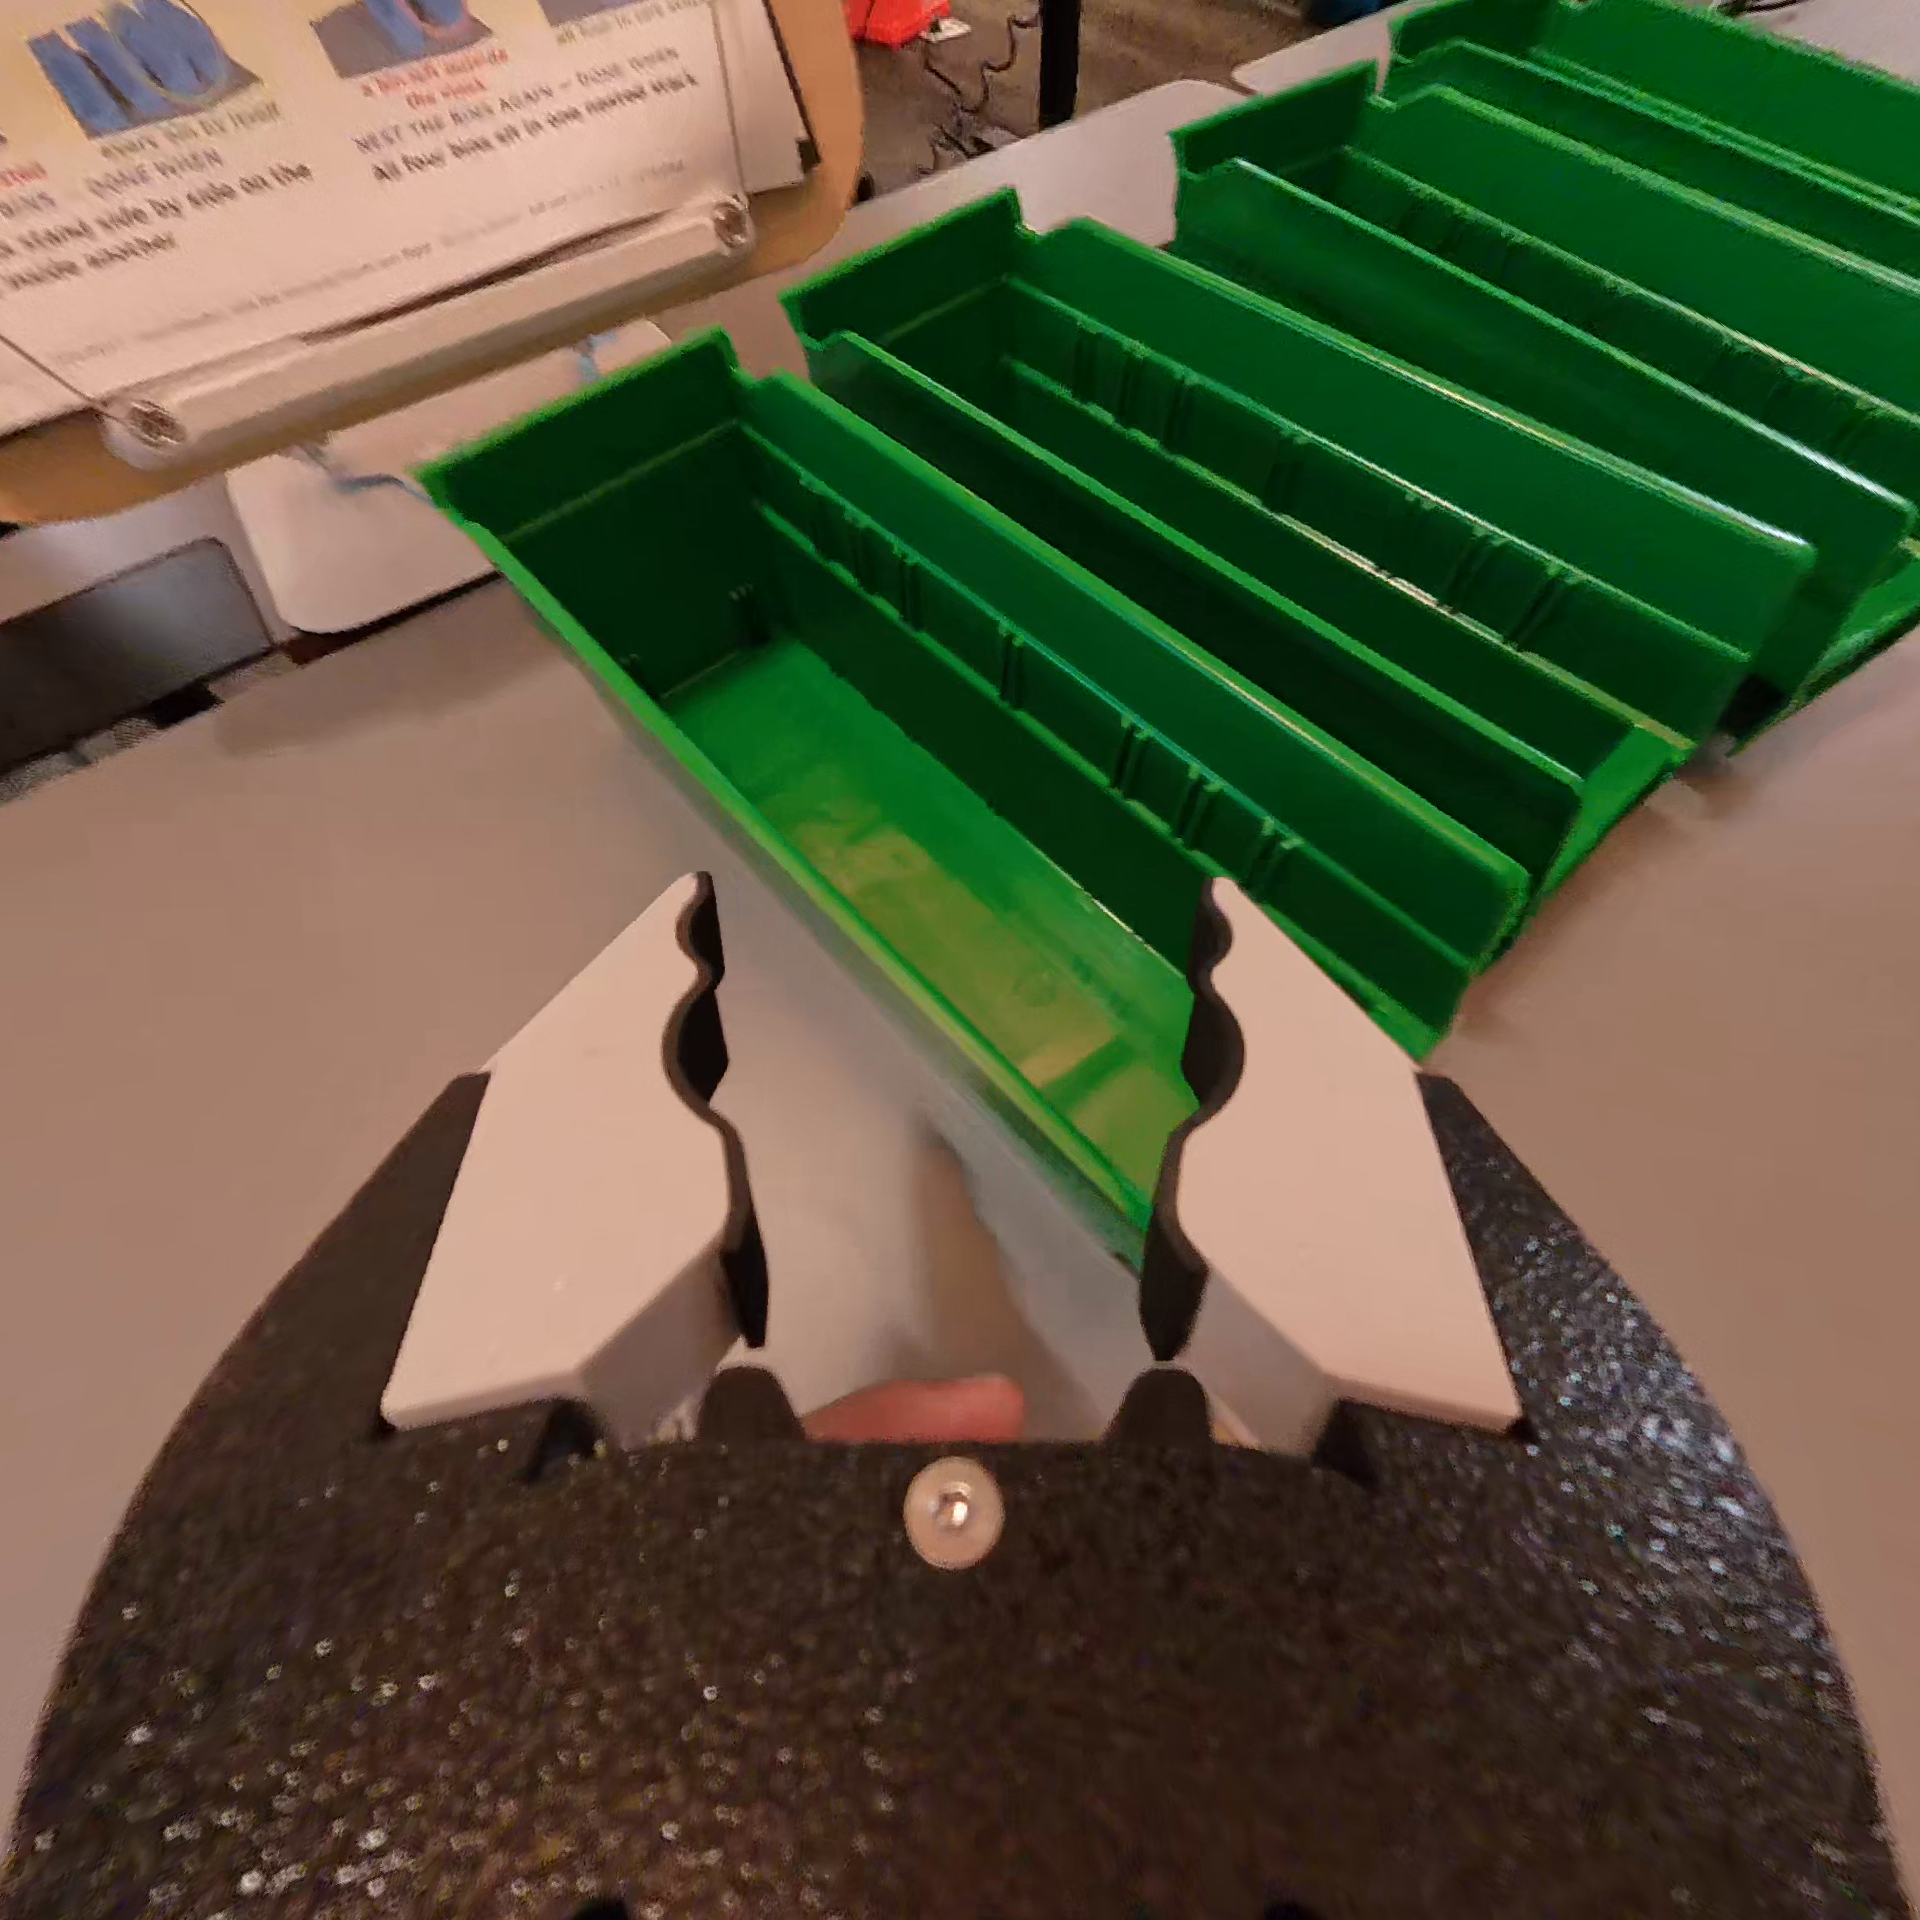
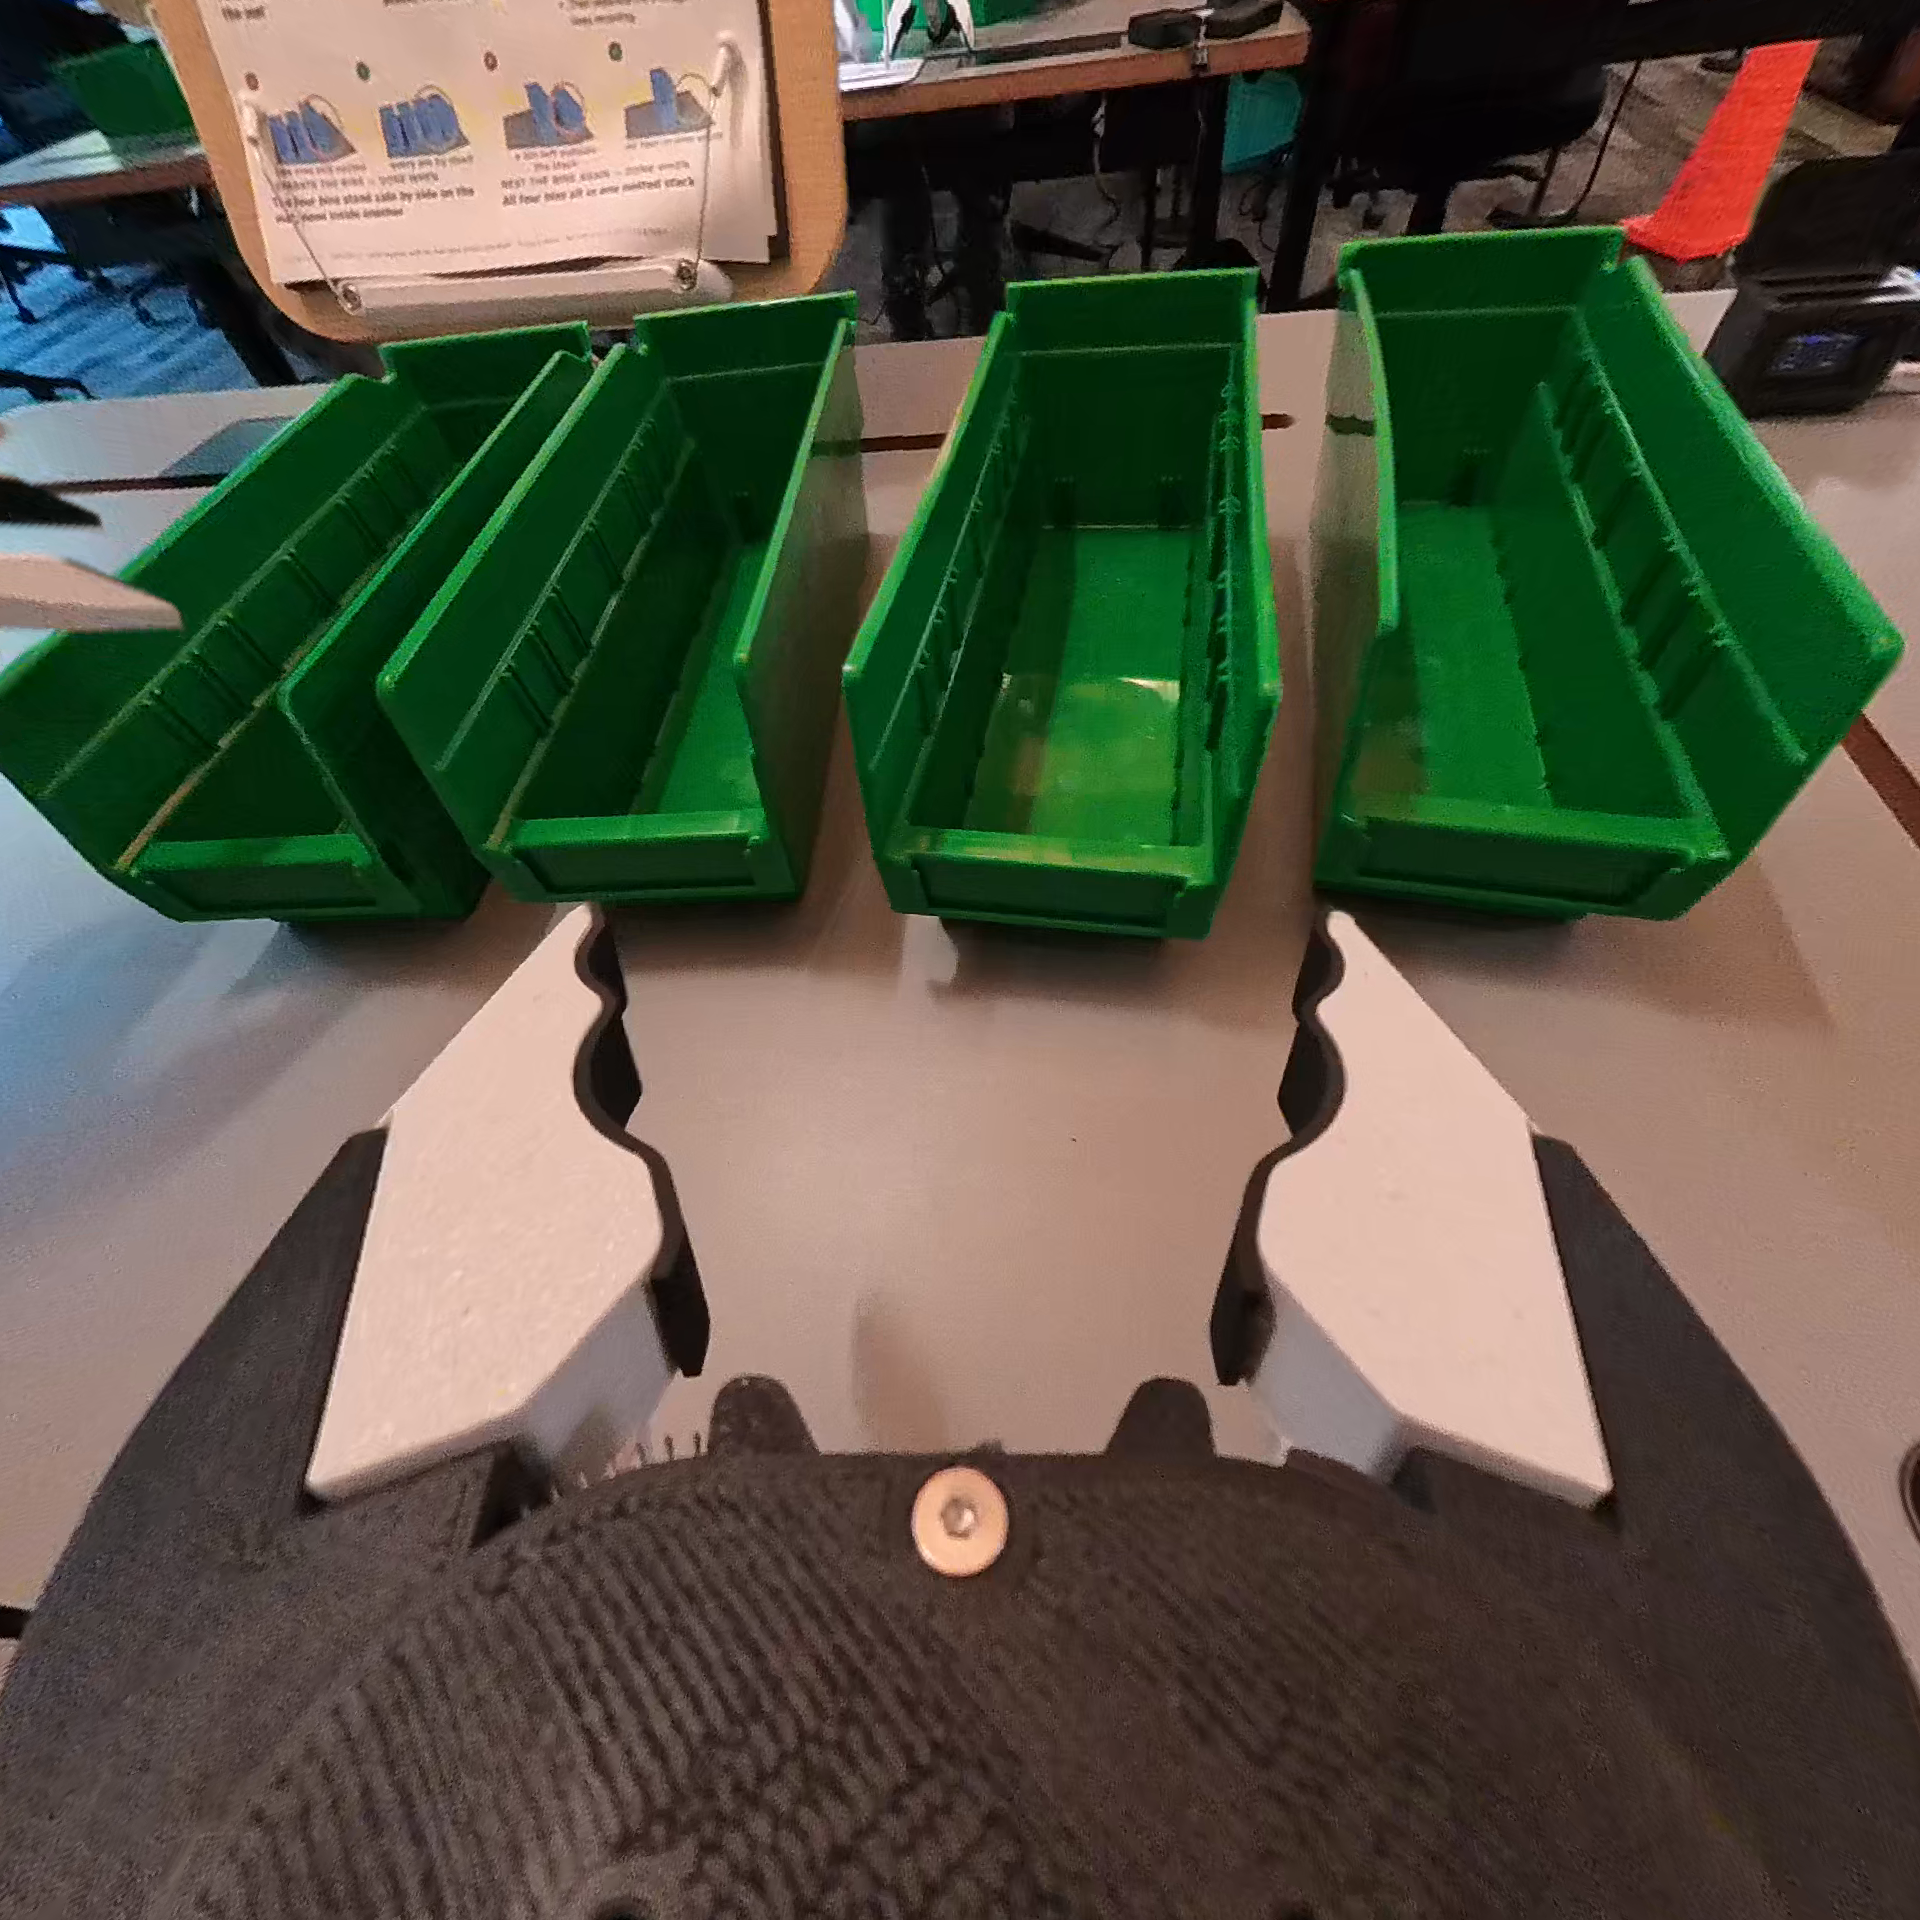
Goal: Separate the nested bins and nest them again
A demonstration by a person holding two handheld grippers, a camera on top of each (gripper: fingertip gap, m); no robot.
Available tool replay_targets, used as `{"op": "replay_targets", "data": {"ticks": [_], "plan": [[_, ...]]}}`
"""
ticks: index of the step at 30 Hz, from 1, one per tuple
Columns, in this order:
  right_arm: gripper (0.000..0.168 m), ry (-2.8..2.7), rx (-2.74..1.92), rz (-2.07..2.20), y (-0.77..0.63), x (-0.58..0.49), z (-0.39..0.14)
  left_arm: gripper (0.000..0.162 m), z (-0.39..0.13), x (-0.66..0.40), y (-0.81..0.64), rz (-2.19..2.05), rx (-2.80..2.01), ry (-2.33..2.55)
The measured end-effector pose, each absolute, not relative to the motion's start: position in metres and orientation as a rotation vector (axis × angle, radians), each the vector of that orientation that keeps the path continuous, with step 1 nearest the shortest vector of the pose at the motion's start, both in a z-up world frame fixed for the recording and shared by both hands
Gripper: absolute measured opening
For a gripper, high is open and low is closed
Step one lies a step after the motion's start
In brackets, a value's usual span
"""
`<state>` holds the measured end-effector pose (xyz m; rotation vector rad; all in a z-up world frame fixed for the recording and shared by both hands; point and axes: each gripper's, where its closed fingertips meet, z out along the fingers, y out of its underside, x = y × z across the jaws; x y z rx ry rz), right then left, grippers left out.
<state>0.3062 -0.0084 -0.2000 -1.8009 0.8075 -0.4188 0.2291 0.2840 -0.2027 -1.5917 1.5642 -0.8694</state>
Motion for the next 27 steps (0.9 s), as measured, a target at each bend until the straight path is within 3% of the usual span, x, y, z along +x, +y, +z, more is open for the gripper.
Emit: {"op": "replay_targets", "data": {"ticks": [9, 14, 27], "plan": [[0.123, 0.727, -1.873, -0.344, 0.078, 0.314, -0.167, 0.092, -0.177, 0.229, 0.33, -1.007, -1.631, 1.36], [0.122, 0.657, -1.998, -0.336, 0.148, 0.33, -0.15, 0.092, -0.198, 0.213, 0.36, -0.891, -1.693, 1.291], [0.12, 0.798, -2.406, -0.299, 0.213, 0.385, -0.204, 0.092, -0.189, 0.204, 0.358, -0.893, -1.602, 1.37]]}}
